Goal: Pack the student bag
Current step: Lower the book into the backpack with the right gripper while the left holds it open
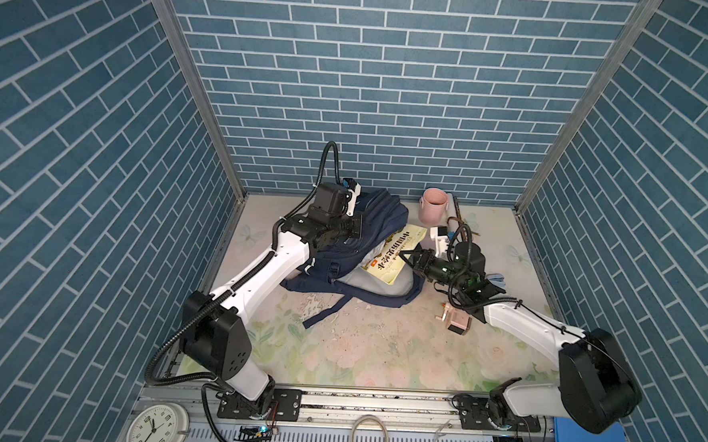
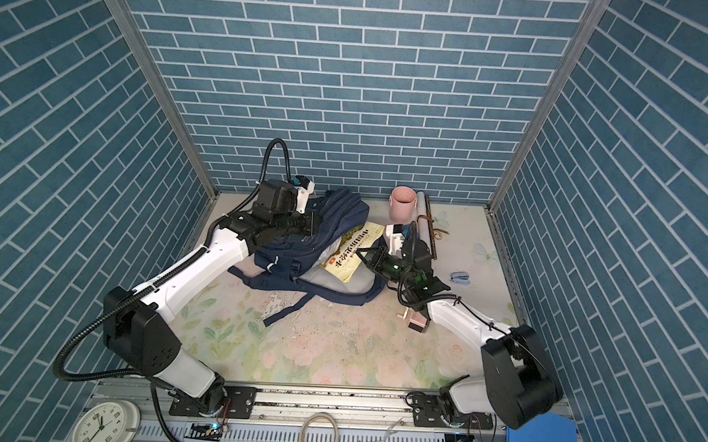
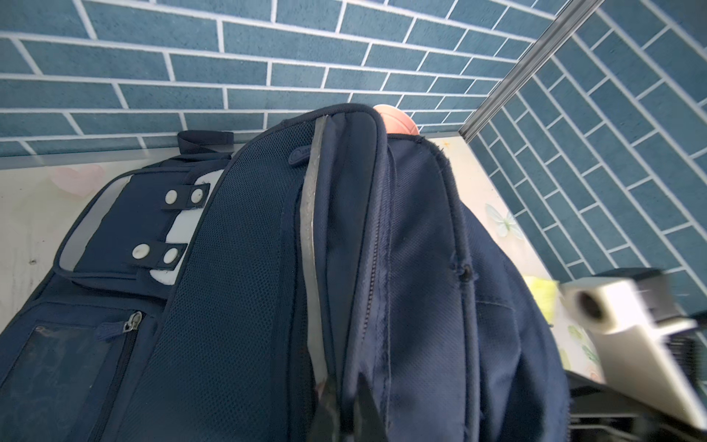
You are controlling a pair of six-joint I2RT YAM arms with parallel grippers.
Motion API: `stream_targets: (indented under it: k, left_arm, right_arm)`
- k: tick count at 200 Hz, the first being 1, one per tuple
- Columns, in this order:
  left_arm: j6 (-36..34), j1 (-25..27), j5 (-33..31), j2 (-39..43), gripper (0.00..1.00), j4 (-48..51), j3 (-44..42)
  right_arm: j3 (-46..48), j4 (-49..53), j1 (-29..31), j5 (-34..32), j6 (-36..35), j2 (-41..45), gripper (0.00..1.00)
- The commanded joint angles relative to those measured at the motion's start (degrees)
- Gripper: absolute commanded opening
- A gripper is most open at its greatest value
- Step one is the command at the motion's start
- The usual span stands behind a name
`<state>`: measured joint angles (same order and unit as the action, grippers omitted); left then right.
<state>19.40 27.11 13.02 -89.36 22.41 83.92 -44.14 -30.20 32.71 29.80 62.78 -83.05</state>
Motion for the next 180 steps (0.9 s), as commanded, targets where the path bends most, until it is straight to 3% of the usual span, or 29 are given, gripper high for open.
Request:
stream_targets:
  k: [1,16,50,80,88,99,180]
  left_arm:
    - [2.17,-0.16,1.40,4.84,0.00,-8.55,0.50]
    - [3.27,-0.17,1.23,5.75,0.00,-9.32,-0.48]
    - [5.41,-0.20,-1.69,7.46,0.00,-9.82,-3.21]
    - [6.25,-0.22,-5.10,9.05,0.00,-9.72,-6.15]
    - [6.02,-0.39,-5.92,9.29,0.00,-9.39,-6.47]
    - [6.23,-0.90,-7.00,9.51,0.00,-8.94,-7.03]
    - [15.71,-6.89,-15.14,17.02,0.00,-8.86,-17.65]
  right_arm:
    - [-4.37,-9.42,0.74,2.18,2.73,-4.45,0.00]
    - [-6.31,-12.23,0.90,3.44,4.49,-9.54,0.00]
    - [-13.86,-7.47,1.80,3.94,5.36,-20.97,0.01]
    - [-20.36,5.40,2.36,3.90,1.71,-25.17,0.53]
    - [-20.80,9.27,2.60,2.05,-0.64,-24.15,0.64]
    - [-20.60,13.82,2.71,-0.10,-3.11,-22.04,0.71]
    - [-15.15,36.69,2.38,-9.23,-18.86,-2.78,0.75]
